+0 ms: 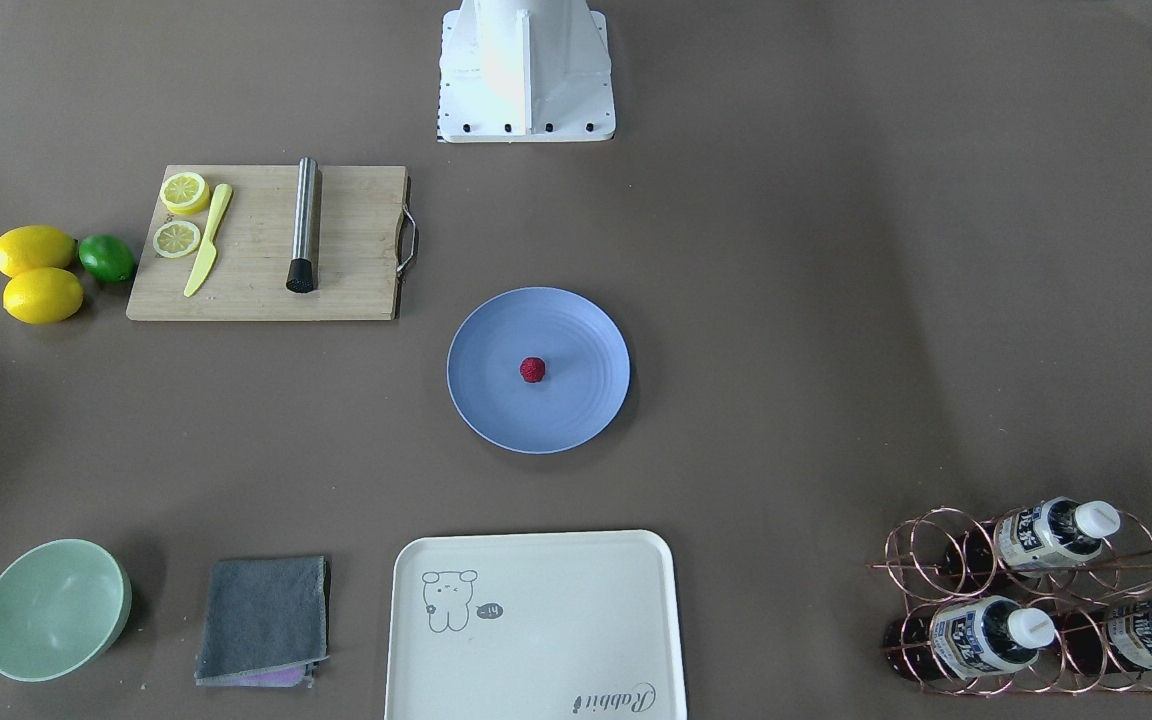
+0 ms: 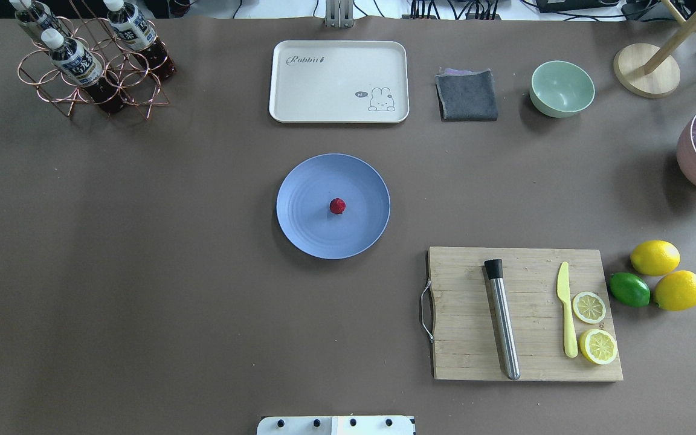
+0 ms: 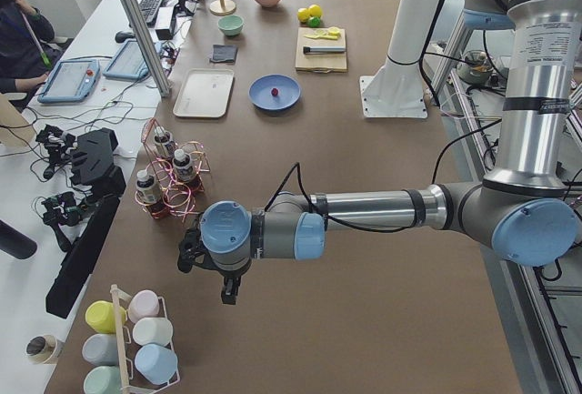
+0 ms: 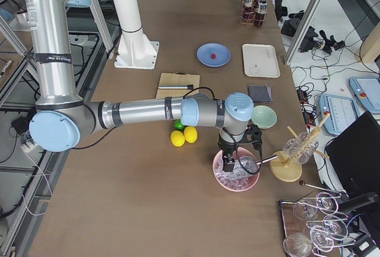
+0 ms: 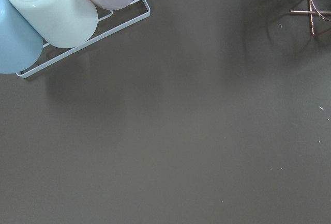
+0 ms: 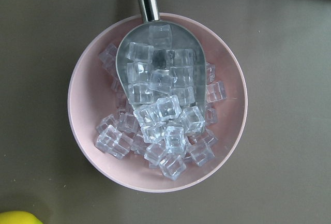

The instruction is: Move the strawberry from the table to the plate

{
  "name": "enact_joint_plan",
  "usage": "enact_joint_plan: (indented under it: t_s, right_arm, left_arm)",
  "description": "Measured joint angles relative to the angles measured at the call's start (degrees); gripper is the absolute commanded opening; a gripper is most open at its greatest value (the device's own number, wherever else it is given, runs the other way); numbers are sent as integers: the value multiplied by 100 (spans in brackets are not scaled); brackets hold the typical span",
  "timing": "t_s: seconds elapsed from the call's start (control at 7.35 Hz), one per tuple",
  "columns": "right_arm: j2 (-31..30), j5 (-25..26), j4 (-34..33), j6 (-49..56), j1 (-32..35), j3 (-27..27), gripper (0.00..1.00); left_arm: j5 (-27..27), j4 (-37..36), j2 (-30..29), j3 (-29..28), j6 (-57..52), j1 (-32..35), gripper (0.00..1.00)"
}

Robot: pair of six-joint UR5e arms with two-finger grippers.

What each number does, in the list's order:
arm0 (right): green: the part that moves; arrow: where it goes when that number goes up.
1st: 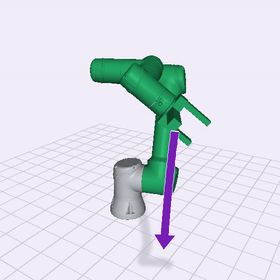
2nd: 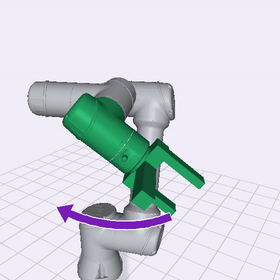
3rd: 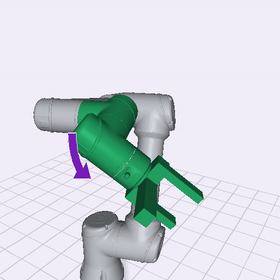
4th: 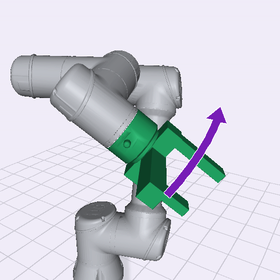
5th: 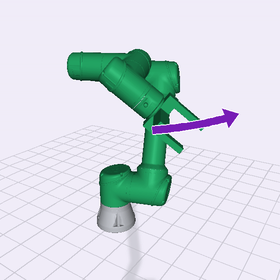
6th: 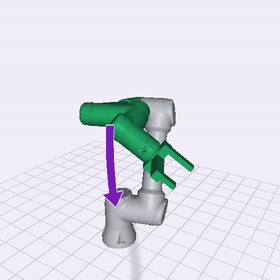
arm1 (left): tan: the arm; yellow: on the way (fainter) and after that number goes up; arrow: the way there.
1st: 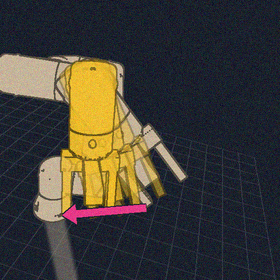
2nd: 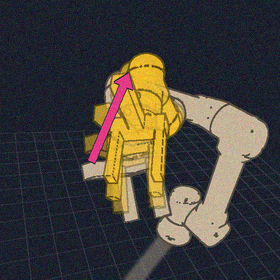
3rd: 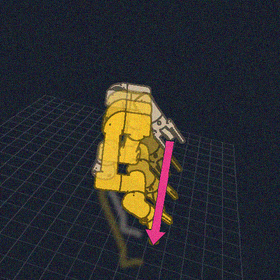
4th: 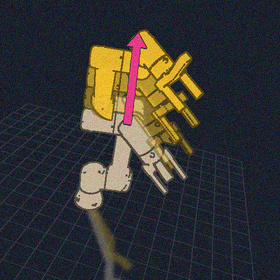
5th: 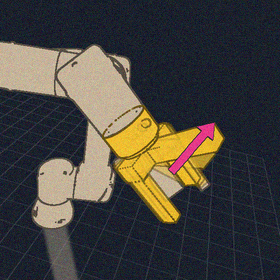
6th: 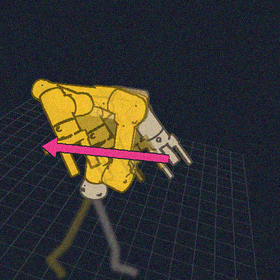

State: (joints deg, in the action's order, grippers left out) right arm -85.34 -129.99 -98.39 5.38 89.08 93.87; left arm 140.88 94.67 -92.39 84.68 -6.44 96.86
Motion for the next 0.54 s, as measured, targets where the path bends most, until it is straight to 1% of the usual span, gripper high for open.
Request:
enact_joint_plan:
  t_s: [0.54]
  right_arm:
    - [-1, -6, 8, 14, -13, 9, 100]
  left_arm:
    - [0, 7, 41, 4, -5, -6, 98]
